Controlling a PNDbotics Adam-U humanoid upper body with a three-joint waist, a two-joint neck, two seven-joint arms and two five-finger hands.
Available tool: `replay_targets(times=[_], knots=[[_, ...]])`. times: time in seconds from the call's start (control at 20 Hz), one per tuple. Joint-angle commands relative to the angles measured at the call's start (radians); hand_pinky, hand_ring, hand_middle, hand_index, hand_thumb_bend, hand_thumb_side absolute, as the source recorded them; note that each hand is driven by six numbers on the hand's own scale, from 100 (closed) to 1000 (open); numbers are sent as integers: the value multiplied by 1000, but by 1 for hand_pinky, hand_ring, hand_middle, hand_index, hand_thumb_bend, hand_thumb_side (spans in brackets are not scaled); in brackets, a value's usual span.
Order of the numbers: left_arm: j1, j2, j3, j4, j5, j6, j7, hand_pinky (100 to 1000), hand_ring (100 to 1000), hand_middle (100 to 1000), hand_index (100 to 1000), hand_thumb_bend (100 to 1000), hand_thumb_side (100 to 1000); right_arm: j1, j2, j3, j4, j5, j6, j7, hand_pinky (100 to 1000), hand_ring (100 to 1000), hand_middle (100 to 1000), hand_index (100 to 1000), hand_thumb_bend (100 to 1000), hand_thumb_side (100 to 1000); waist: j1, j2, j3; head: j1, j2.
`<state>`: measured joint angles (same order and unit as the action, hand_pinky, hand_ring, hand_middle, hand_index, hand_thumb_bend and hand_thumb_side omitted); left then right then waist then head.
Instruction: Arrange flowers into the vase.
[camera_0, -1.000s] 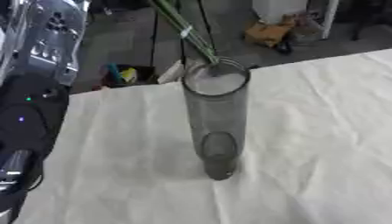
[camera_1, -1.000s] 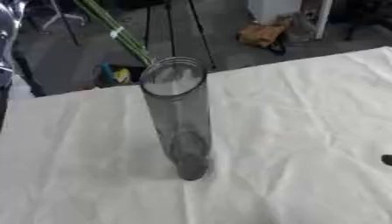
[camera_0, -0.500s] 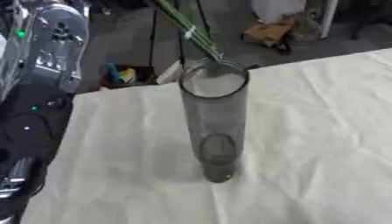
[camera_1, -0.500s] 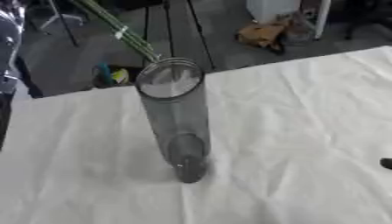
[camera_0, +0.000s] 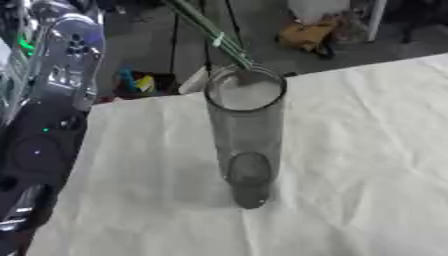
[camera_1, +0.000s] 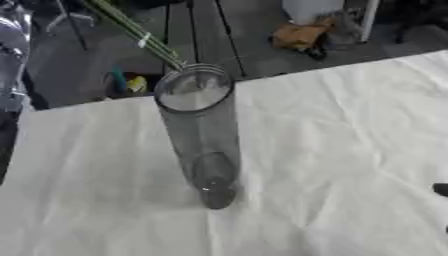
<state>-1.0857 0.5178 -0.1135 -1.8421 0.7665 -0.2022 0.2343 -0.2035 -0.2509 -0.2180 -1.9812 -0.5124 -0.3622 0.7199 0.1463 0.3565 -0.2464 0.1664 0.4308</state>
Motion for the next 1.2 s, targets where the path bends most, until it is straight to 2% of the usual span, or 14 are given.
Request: replay_targets(times=[0.05,1.2], knots=[[-10,17,-5,-5,-17,-1,-7,100,100,100,109,100,671,-10,-6,-5,-19,6,0,3,874,567,467,691,100,1000,10,-1,-1,1,-2],[1,1,-31,61,-91,-29,-84,100,100,100,108,100,661,-17,2,-8,-19,19,1,8,879,567,464,689,100,1000,19,18,-13,9,-11]])
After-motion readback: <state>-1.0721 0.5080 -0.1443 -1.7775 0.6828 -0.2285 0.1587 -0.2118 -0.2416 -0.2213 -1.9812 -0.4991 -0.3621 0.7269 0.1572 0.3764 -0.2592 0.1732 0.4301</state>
